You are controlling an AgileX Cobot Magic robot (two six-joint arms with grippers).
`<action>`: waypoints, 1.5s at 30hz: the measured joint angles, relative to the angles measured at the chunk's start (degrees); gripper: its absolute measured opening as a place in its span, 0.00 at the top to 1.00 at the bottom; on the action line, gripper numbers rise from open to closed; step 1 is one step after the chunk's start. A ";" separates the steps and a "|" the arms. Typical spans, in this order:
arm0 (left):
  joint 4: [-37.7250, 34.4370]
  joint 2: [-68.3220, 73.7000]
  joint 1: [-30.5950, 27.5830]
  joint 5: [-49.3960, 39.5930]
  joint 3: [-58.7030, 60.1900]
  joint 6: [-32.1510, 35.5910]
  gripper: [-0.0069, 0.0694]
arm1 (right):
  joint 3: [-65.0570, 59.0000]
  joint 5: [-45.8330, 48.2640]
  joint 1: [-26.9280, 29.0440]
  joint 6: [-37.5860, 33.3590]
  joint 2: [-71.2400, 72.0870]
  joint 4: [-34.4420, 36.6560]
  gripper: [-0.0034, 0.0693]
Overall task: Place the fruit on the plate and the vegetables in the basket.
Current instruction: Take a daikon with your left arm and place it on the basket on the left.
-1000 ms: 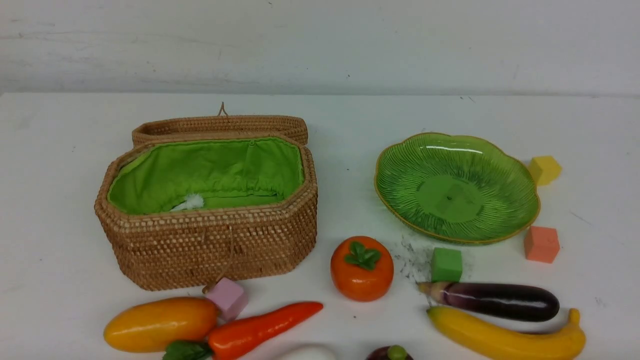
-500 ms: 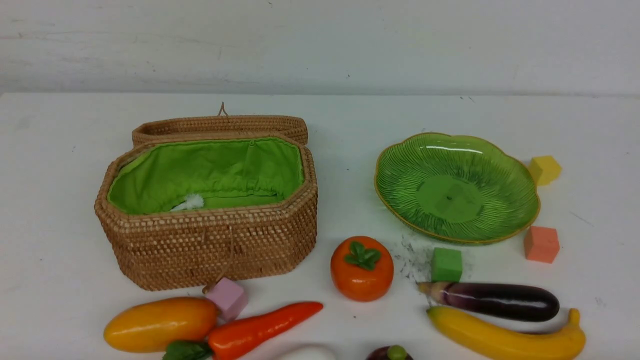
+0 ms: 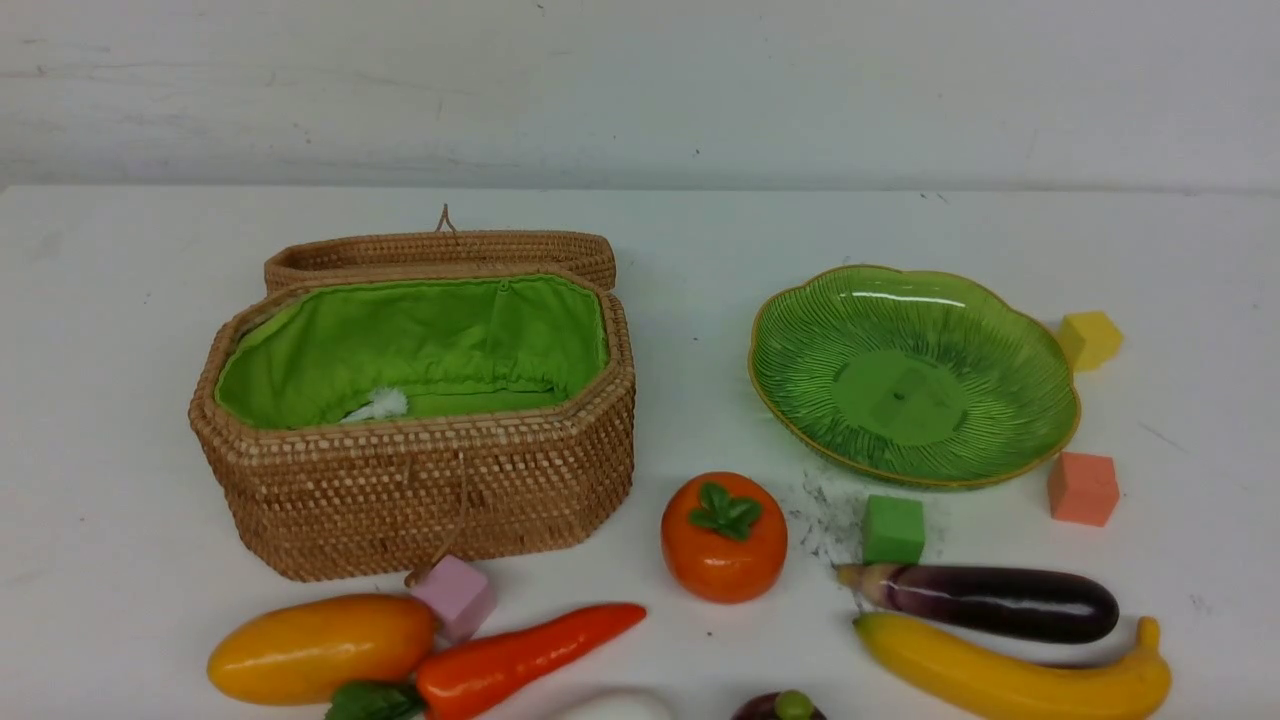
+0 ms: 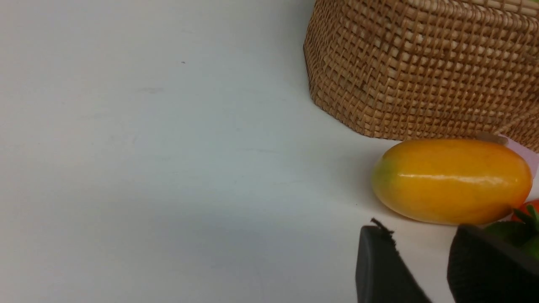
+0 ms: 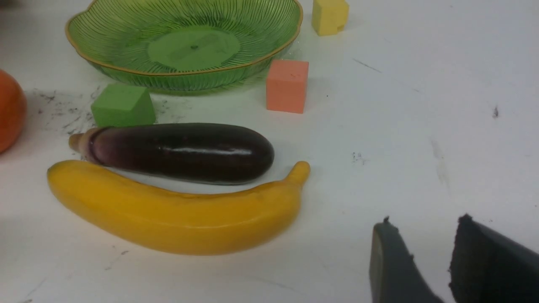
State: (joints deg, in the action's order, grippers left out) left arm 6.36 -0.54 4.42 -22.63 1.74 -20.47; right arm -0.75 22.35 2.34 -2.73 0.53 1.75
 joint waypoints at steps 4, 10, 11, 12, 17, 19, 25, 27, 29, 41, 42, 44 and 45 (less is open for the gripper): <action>0.00 0.00 0.00 0.00 0.00 0.00 0.60 | 0.00 0.00 0.00 0.00 0.00 0.00 0.62; 0.00 0.00 0.00 0.00 0.00 0.00 0.60 | 0.00 0.00 0.00 0.00 0.00 0.00 0.62; 0.00 0.00 0.00 0.00 0.00 0.00 0.60 | 0.00 0.00 0.00 0.00 0.00 0.00 0.62; 0.00 0.00 0.00 0.00 0.00 0.00 0.60 | 0.00 0.00 0.00 0.00 0.00 0.00 0.62; 0.00 0.00 0.00 0.00 0.00 0.00 0.60 | 0.00 0.00 0.00 0.00 0.00 0.00 0.62; 0.00 0.00 0.00 0.00 0.00 0.00 0.60 | 0.00 0.00 0.00 0.00 0.00 0.00 0.62; 0.00 0.00 0.00 0.00 0.00 0.00 0.60 | 0.00 0.00 0.00 0.00 0.00 0.00 0.62; 0.00 0.00 0.00 0.00 0.00 0.00 0.60 | 0.00 0.00 0.00 0.00 0.00 0.00 0.62; 0.00 0.00 0.00 0.00 0.00 0.00 0.60 | 0.00 0.00 0.00 0.00 0.00 0.00 0.62; 3.91 0.00 0.00 0.00 0.00 0.00 0.60 | 0.00 0.00 0.00 0.00 0.00 0.00 0.62; 3.92 0.00 0.00 0.00 0.00 0.00 0.60 | 0.00 0.00 0.00 0.00 0.00 0.00 0.62; 3.92 0.00 0.00 0.00 0.00 0.00 0.60 | 0.00 0.00 0.00 0.00 0.00 0.00 0.62; 3.92 0.00 0.00 0.00 0.00 -0.07 0.60 | 0.00 0.00 0.00 0.00 0.00 0.00 0.62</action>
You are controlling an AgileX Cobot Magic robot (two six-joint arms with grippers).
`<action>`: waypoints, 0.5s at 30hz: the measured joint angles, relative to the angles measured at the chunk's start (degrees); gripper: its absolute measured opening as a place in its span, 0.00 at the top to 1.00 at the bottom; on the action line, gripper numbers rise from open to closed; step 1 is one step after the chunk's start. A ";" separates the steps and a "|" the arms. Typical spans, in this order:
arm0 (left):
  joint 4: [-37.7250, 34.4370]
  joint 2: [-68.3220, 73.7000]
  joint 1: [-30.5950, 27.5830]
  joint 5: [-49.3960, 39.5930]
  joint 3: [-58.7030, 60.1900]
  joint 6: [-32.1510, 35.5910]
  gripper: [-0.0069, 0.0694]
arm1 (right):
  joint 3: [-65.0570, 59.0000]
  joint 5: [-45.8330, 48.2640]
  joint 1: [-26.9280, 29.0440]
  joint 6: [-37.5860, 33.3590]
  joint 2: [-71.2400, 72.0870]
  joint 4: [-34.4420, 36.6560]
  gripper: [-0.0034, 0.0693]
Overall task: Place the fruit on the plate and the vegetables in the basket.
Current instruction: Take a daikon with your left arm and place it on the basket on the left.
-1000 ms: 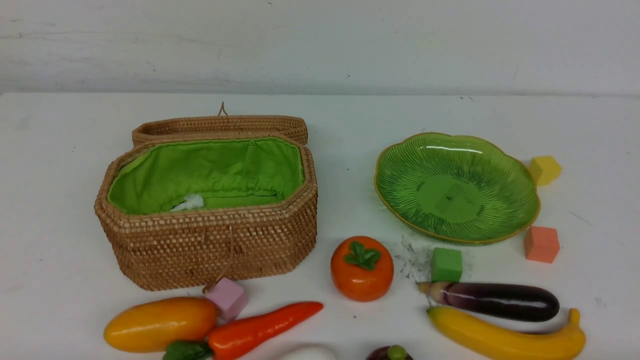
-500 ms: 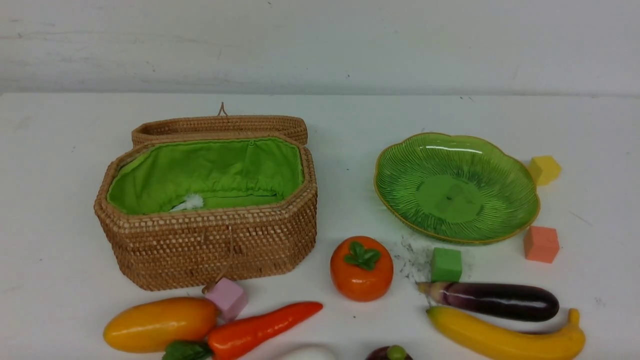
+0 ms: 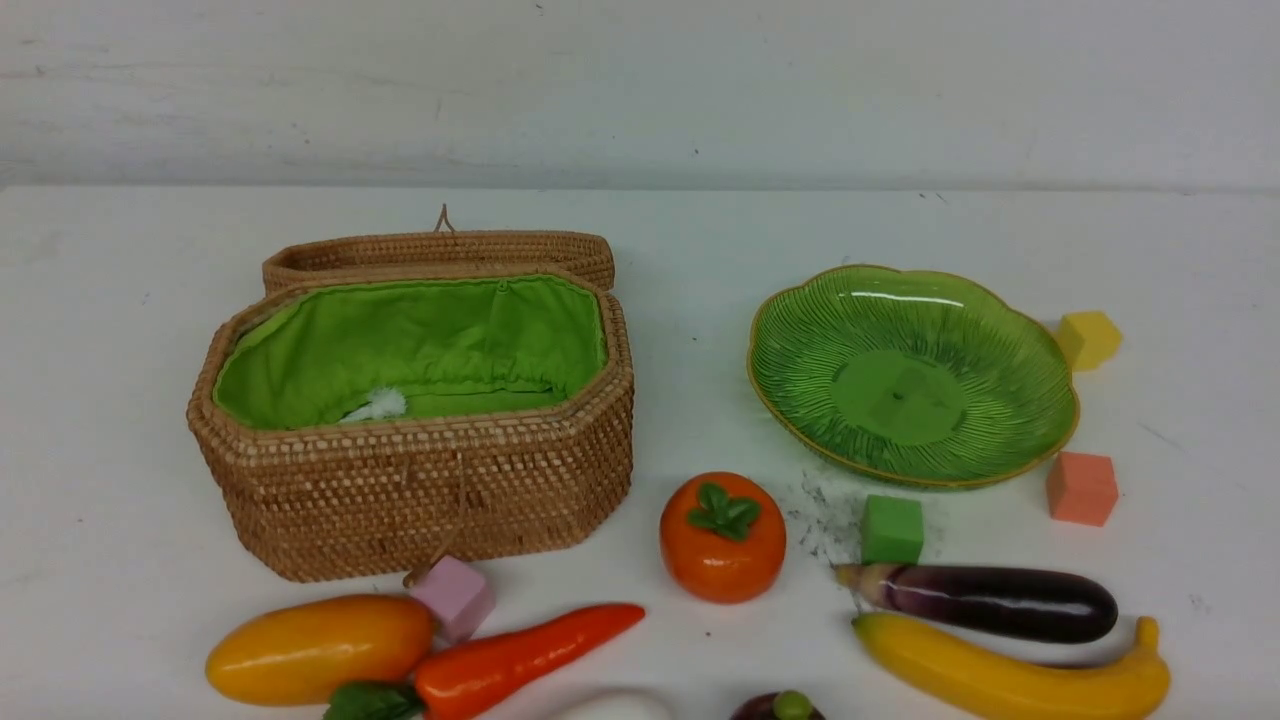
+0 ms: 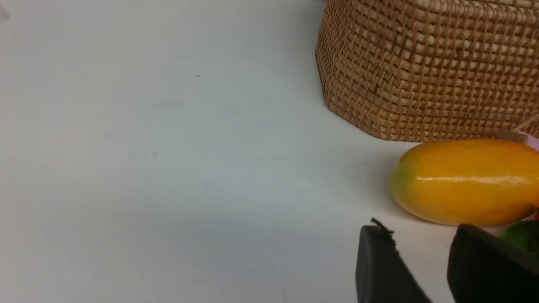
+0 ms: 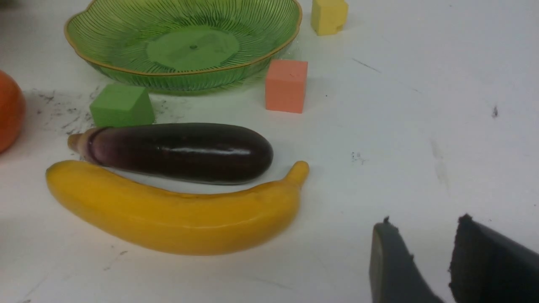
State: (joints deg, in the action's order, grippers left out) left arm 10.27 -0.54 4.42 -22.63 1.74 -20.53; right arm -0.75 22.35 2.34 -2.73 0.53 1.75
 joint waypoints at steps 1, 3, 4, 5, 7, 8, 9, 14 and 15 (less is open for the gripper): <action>0.00 0.00 0.00 0.10 0.00 -0.06 0.60 | 0.00 0.00 0.00 0.00 0.00 0.00 0.62; 0.00 0.00 0.00 1.28 0.00 -0.11 0.60 | 0.00 0.00 0.00 0.00 0.00 0.00 0.62; 0.00 0.00 0.00 2.33 0.00 -0.11 0.60 | 0.00 0.00 0.00 0.00 0.00 0.00 0.62; 0.00 0.00 0.00 3.61 0.00 -0.13 0.60 | 0.00 0.00 0.00 0.00 0.00 0.00 0.62; 0.05 0.00 0.00 6.11 0.00 -0.13 0.60 | 0.00 0.00 0.00 0.00 0.00 0.00 0.62; 0.05 0.00 0.00 7.68 0.00 -0.17 0.60 | 0.00 0.00 0.00 0.00 0.00 0.00 0.62; 0.05 0.00 0.00 9.09 0.00 -0.17 0.60 | 0.00 0.00 0.00 0.00 0.00 0.00 0.62; 0.19 0.00 0.00 11.95 0.00 -0.31 0.60 | 0.00 0.00 0.00 0.00 0.00 0.00 0.62; 0.24 0.00 0.00 12.01 0.00 -0.31 0.60 | 0.00 0.00 0.00 0.00 0.00 0.00 0.62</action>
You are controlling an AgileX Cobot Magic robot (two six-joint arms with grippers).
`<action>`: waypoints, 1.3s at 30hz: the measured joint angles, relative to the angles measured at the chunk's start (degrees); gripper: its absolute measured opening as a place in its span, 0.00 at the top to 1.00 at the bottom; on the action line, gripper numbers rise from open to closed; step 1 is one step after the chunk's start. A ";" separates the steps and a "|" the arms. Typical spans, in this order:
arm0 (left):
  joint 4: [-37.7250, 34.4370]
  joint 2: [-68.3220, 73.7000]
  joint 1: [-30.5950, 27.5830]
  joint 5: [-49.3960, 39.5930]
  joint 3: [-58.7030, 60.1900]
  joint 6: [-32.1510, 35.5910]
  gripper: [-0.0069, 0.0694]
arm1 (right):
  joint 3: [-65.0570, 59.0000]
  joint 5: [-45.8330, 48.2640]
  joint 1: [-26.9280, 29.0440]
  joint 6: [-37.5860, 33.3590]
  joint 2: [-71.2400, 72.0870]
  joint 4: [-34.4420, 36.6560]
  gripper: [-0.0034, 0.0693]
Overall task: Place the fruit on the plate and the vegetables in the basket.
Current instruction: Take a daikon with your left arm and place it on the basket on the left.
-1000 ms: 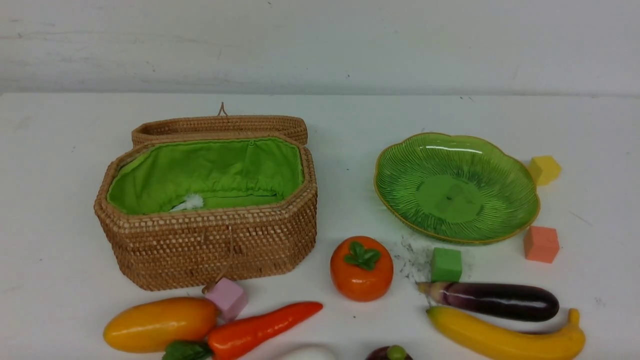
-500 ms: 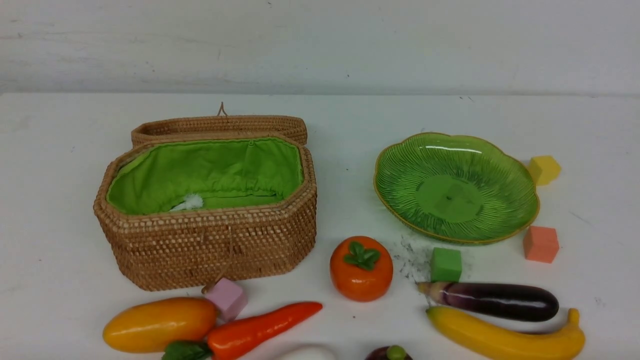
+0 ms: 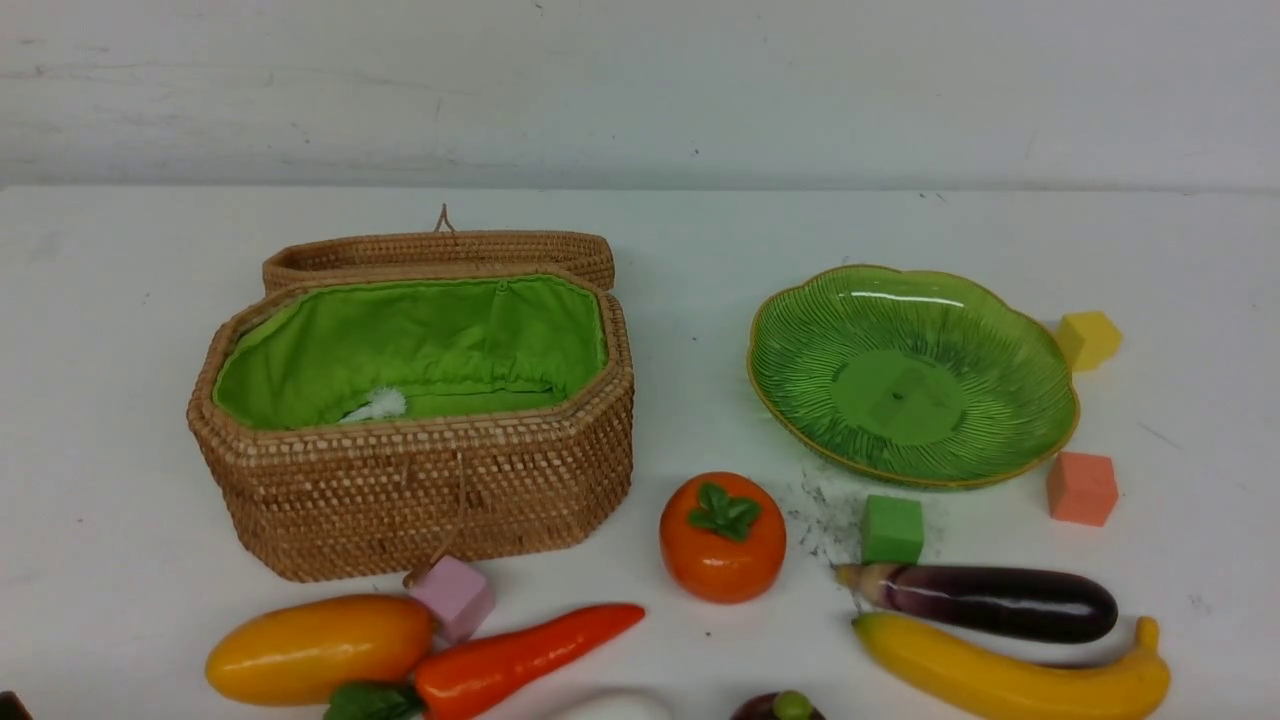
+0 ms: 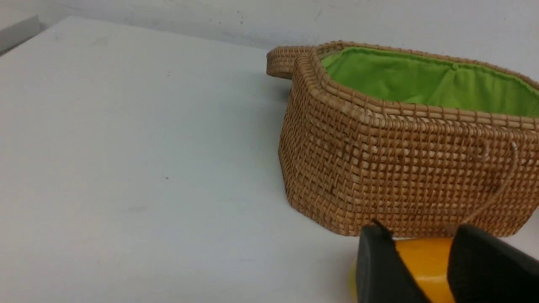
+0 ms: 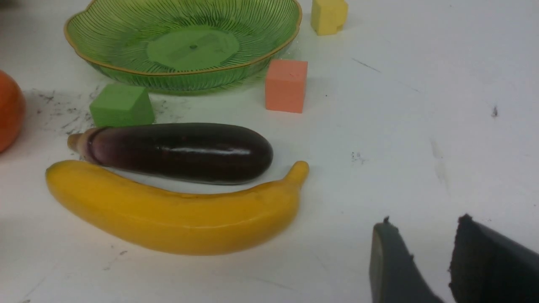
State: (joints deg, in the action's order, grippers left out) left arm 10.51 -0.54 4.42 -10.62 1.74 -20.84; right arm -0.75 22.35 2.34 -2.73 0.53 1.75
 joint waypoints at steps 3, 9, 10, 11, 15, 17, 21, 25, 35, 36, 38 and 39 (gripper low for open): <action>0.00 0.00 0.00 1.87 0.05 -0.05 0.60 | 0.00 0.00 0.00 0.00 0.00 0.00 0.62; -5.35 0.00 0.00 15.41 0.05 -7.54 0.60 | 0.00 0.00 0.00 0.00 0.00 0.00 0.62; -6.49 0.00 0.00 18.84 0.05 -9.12 0.60 | 0.00 0.00 0.00 0.00 0.00 0.00 0.62; -7.02 0.00 0.00 21.27 0.05 -9.79 0.60 | 0.00 0.00 0.00 0.00 0.00 0.00 0.62; -7.80 0.00 0.00 27.27 0.05 -10.62 0.60 | 0.00 0.00 0.00 0.00 0.00 0.00 0.62; -7.86 0.00 0.00 27.21 -0.96 -10.80 0.60 | 0.00 0.00 0.00 0.00 0.00 0.00 0.62; -7.86 0.00 0.00 25.82 -7.42 -10.80 0.60 | 0.00 0.00 0.00 0.00 0.00 0.00 0.62; -8.22 4.59 0.00 20.64 -17.78 -11.31 0.60 | 0.00 0.00 0.00 0.00 0.00 0.00 0.62; -9.27 26.20 0.00 -11.99 -37.53 -15.07 0.60 | 0.00 0.00 0.00 0.00 0.00 0.00 0.62; -8.98 28.20 0.00 -15.06 -37.54 -15.07 0.60 | 0.00 0.00 0.00 0.00 0.00 0.00 0.62; -7.71 31.44 0.00 -19.93 -37.54 -14.88 0.60 | 0.00 0.00 0.00 0.00 0.00 0.00 0.62; -7.55 32.07 0.00 -20.31 -37.54 -14.83 0.60 | 0.00 0.00 0.00 0.00 0.00 0.00 0.62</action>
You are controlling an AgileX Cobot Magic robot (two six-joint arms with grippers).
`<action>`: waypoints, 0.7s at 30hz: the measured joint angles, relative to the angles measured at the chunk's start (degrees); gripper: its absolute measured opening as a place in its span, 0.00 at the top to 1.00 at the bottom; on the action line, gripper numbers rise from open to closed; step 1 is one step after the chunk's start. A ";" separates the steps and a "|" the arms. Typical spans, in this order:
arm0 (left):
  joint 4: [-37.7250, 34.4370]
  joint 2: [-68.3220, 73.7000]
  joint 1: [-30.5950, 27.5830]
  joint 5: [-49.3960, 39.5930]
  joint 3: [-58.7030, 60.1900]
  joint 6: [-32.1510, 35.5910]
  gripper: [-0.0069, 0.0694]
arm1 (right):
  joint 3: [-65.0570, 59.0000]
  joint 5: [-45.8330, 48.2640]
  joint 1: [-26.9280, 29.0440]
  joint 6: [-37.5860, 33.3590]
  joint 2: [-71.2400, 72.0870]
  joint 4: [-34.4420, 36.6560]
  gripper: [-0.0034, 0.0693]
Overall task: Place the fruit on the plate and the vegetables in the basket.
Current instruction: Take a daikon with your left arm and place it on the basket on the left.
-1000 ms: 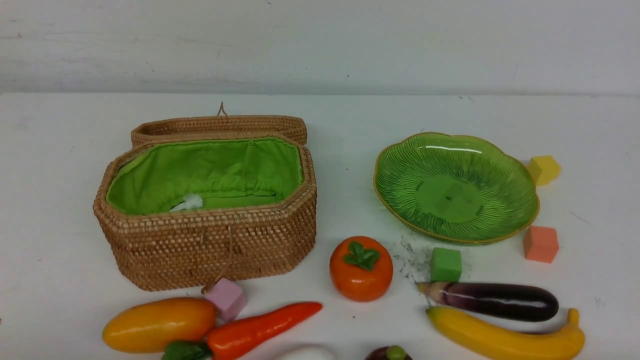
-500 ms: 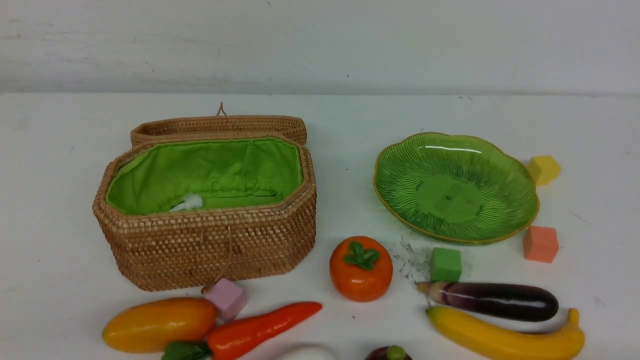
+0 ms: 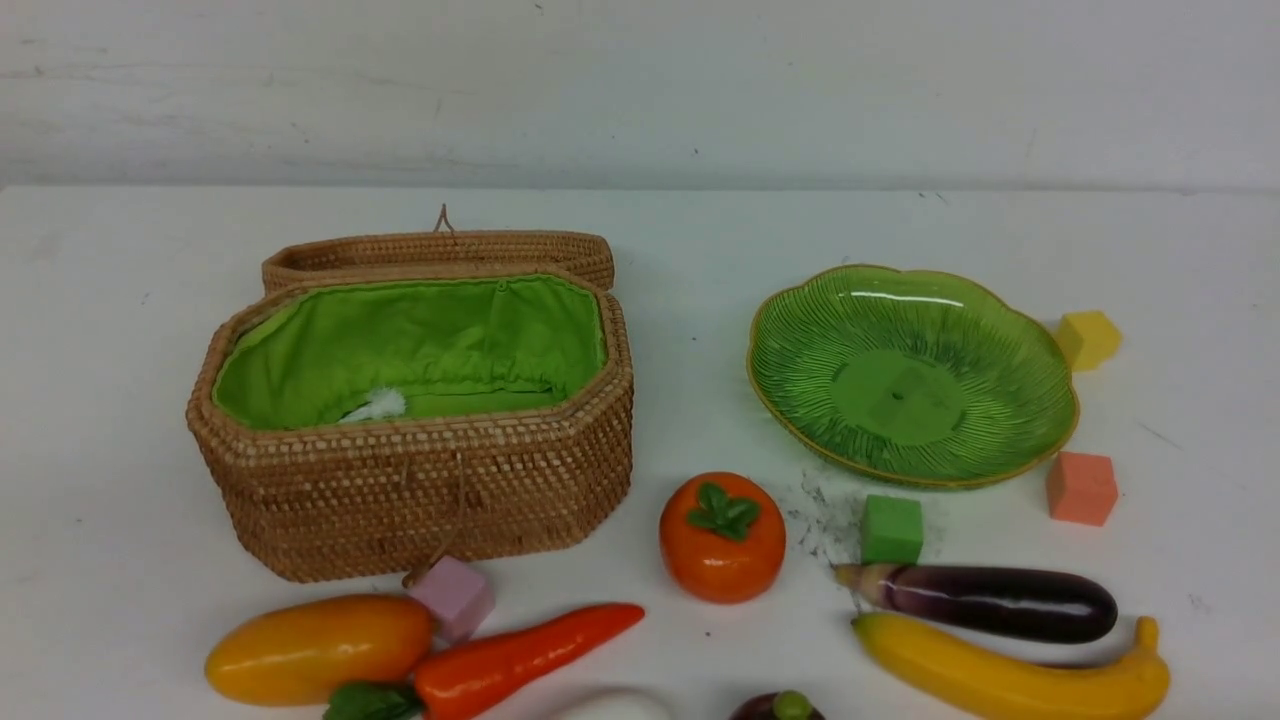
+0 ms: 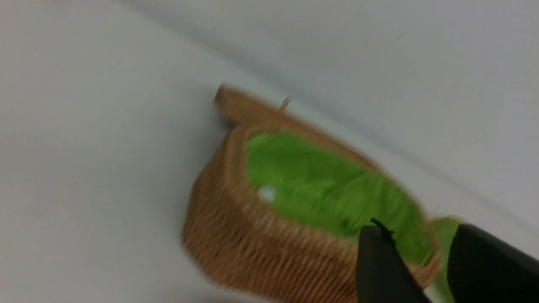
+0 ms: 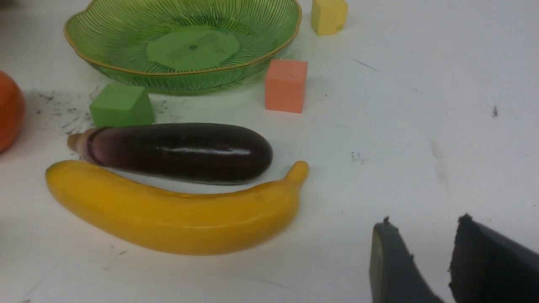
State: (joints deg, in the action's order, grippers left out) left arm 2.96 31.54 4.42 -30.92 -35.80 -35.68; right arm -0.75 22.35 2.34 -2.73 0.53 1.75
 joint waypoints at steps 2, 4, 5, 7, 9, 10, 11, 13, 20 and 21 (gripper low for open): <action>2.08 3.47 0.00 -3.07 0.00 0.58 0.60 | 0.00 0.00 0.00 0.00 0.00 0.00 0.62; 2.49 5.18 0.00 -4.04 -0.05 0.63 0.60 | 0.00 0.00 0.00 0.00 0.00 0.00 0.62; 2.49 5.97 0.00 -4.55 -0.05 0.69 0.60 | 0.00 0.00 0.00 0.00 0.00 0.00 0.62; 2.49 8.16 0.00 -6.29 -0.11 0.69 0.60 | 0.00 0.00 0.00 0.00 0.00 0.00 0.62; 2.12 10.00 0.00 -8.59 -0.11 0.75 0.60 | 0.00 0.00 0.00 0.00 0.00 0.00 0.62; 2.11 10.16 0.00 -8.84 -0.11 0.75 0.60 | 0.00 0.00 0.00 0.00 0.00 0.00 0.62; 1.42 11.60 0.00 -10.98 -0.11 0.87 0.60 | 0.00 0.00 0.00 0.00 0.00 0.00 0.62; 0.52 12.87 0.00 -12.91 -0.11 0.87 0.60 | 0.00 0.00 0.00 0.00 0.00 0.00 0.62; -2.51 16.70 0.00 -17.37 -0.17 0.87 0.60 | 0.00 0.00 0.00 0.00 0.00 0.00 0.62; -2.52 17.07 0.00 -17.69 -0.17 0.87 0.60 | 0.00 0.00 0.00 0.00 0.00 0.00 0.62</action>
State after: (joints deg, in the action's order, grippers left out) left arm 0.43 48.60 4.42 -48.61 -35.97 -34.81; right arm -0.75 22.35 2.34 -2.73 0.53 1.75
